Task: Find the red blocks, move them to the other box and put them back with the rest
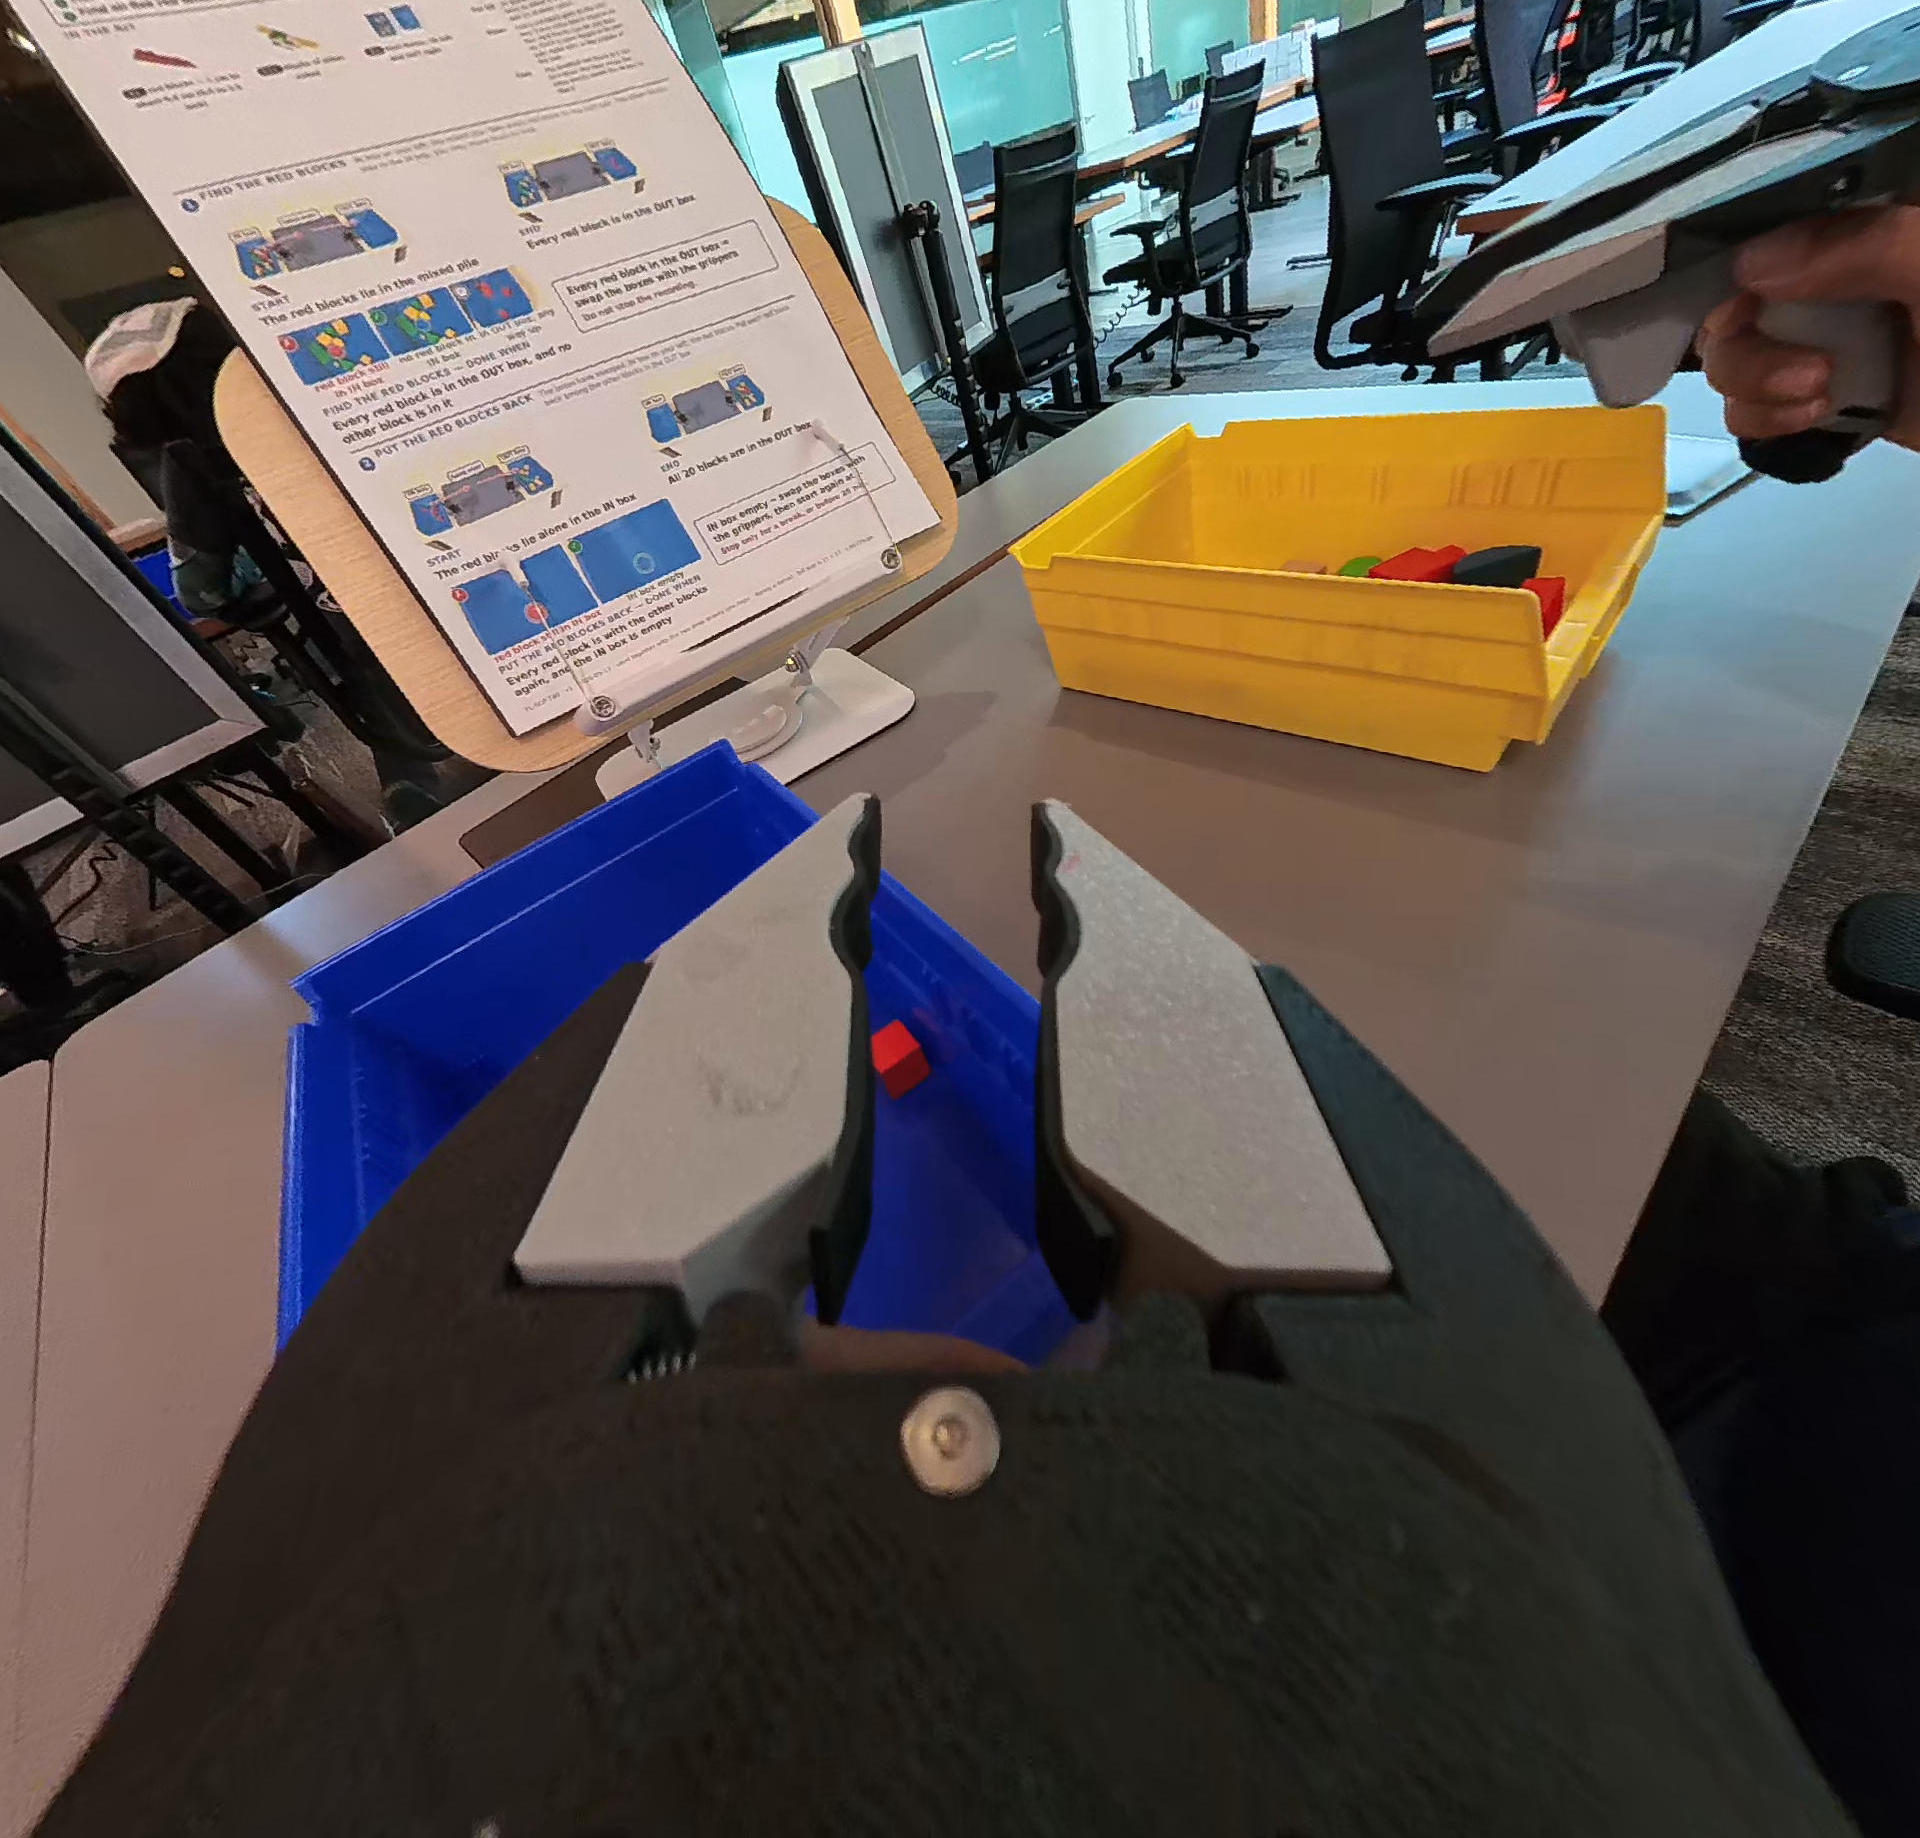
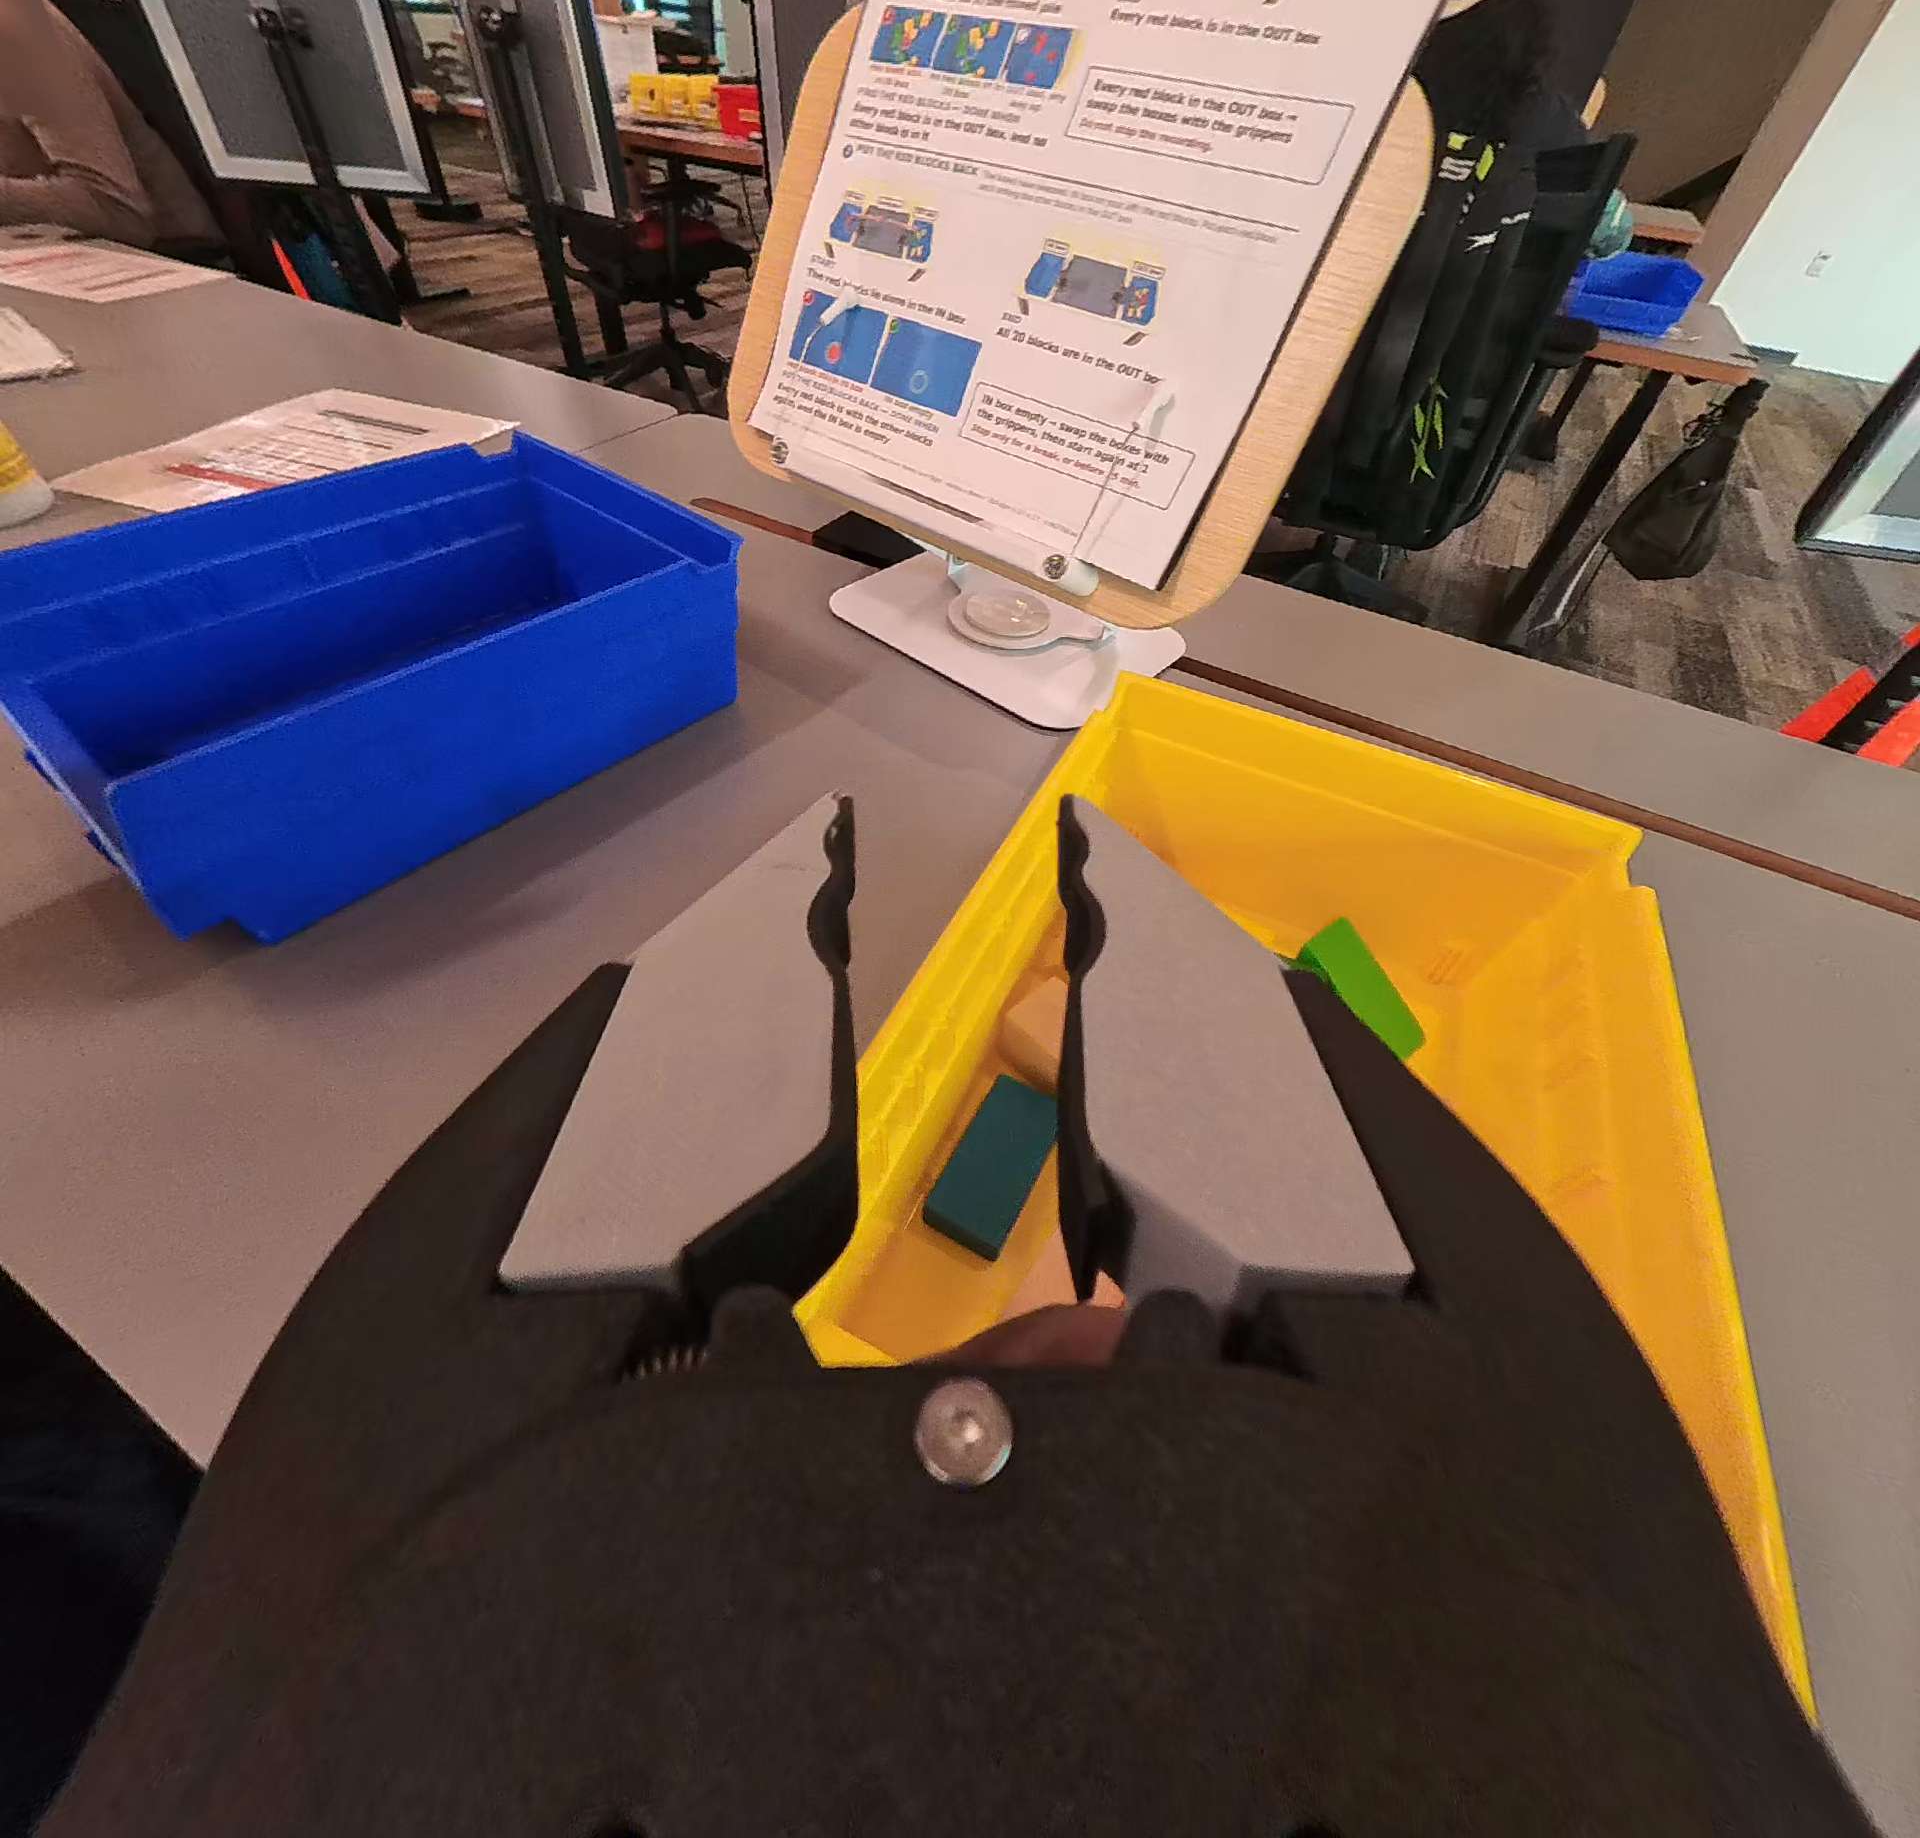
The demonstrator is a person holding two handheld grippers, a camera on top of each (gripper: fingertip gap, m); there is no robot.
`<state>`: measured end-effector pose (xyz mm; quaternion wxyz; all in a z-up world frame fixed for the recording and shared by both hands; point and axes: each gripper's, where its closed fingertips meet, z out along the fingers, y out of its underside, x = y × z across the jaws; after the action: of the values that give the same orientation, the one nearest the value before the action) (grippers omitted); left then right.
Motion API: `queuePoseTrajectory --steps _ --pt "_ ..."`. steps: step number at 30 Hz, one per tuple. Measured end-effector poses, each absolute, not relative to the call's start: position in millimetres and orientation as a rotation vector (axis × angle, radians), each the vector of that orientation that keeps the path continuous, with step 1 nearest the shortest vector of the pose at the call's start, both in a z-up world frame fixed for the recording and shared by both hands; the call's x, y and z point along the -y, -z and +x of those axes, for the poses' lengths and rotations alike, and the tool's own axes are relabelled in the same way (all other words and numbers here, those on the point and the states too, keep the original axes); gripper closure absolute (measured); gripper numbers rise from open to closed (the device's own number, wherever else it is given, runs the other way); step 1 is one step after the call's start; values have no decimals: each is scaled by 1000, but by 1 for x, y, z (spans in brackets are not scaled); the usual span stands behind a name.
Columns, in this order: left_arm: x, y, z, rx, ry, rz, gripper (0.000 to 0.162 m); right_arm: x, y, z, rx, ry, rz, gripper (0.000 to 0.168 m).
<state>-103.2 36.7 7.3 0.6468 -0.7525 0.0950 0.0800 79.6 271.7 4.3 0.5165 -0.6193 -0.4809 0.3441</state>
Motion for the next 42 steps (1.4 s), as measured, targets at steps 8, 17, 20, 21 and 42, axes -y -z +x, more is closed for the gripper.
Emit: queuePoseTrajectory --steps 8,17,20,21,42 --pt "-34 -9 -108 -212 -200 -1713 135 -253 1 61 1214 -818 -1451 133" --pt "-25 -14 -122 -161 -183 -1688 135 -247 -18 67 1174 -831 -1377 137" --pt "-26 -13 -120 -167 -182 -1695 135 -246 -18 66 1172 -849 -1383 136" --pt "-27 -12 -119 -171 -182 -1697 135 -246 -17 65 1174 -850 -1385 136" --pt "-40 8 -139 -69 -159 -1760 133 -243 -5 58 1226 -823 -1411 131"
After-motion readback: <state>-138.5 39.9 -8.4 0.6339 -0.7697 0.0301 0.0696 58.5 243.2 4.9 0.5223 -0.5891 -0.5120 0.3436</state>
